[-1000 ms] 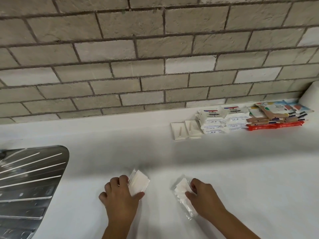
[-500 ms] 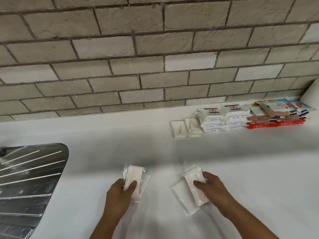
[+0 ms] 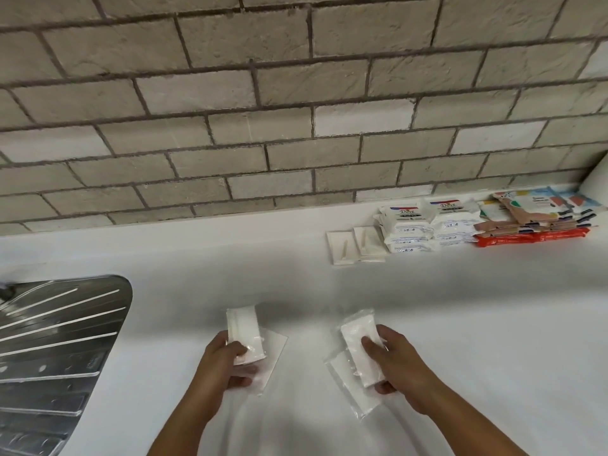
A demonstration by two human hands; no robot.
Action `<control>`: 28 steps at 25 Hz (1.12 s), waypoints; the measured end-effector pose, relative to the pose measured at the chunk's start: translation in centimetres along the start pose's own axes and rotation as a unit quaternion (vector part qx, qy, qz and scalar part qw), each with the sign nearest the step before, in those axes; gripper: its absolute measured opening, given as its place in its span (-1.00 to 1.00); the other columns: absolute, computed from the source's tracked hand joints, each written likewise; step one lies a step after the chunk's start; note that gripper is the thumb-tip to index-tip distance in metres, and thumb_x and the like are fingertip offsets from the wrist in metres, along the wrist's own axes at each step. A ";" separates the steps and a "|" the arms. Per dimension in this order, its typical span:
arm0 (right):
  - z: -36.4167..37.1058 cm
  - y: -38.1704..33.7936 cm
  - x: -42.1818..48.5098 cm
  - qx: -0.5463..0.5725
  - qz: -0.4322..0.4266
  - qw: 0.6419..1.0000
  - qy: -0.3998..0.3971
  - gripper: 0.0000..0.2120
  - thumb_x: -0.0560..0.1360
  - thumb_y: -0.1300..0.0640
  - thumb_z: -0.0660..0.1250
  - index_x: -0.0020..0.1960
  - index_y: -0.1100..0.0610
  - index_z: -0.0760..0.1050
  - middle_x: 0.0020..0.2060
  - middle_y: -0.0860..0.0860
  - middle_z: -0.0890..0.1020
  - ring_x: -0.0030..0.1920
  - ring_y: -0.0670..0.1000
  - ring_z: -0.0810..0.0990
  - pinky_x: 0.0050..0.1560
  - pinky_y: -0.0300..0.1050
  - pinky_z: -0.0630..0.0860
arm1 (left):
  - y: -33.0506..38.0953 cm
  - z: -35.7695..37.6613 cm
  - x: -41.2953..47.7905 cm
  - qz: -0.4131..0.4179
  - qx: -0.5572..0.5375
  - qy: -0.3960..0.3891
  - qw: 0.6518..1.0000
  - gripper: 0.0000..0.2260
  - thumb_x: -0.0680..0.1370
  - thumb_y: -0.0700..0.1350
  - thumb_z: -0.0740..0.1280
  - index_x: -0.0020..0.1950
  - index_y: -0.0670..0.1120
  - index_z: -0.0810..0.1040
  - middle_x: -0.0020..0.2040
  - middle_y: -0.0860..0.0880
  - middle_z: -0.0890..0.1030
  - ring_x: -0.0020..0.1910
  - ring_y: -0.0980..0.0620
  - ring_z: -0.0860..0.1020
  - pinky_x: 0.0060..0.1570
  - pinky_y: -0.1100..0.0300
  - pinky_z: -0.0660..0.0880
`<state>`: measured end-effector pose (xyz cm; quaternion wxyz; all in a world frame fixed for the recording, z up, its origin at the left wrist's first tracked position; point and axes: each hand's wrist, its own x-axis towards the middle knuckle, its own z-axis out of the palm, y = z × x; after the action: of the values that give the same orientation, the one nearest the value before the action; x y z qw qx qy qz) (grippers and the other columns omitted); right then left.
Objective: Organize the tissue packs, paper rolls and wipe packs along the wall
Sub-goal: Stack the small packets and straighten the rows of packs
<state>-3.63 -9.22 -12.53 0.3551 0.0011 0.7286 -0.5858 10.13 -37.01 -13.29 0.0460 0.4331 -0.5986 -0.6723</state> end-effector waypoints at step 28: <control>-2.8 -8.3 21.2 0.132 0.034 0.927 0.350 -0.72 0.38 0.22 0.53 0.04 0.21 0.55 -0.14 0.17 0.70 -0.24 0.08 0.62 -0.24 -0.13 0.53 | 8.3 23.7 16.1 0.126 0.116 0.003 0.985 -0.55 0.48 -0.14 0.44 0.27 0.06 0.33 -0.08 -0.03 0.64 -0.16 0.02 0.64 -0.29 0.32 0.50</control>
<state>-24.41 -18.25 -16.31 0.0944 0.2777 0.7221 -0.6266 -18.72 -30.51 -16.96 0.0816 0.3588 -0.7221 -0.5858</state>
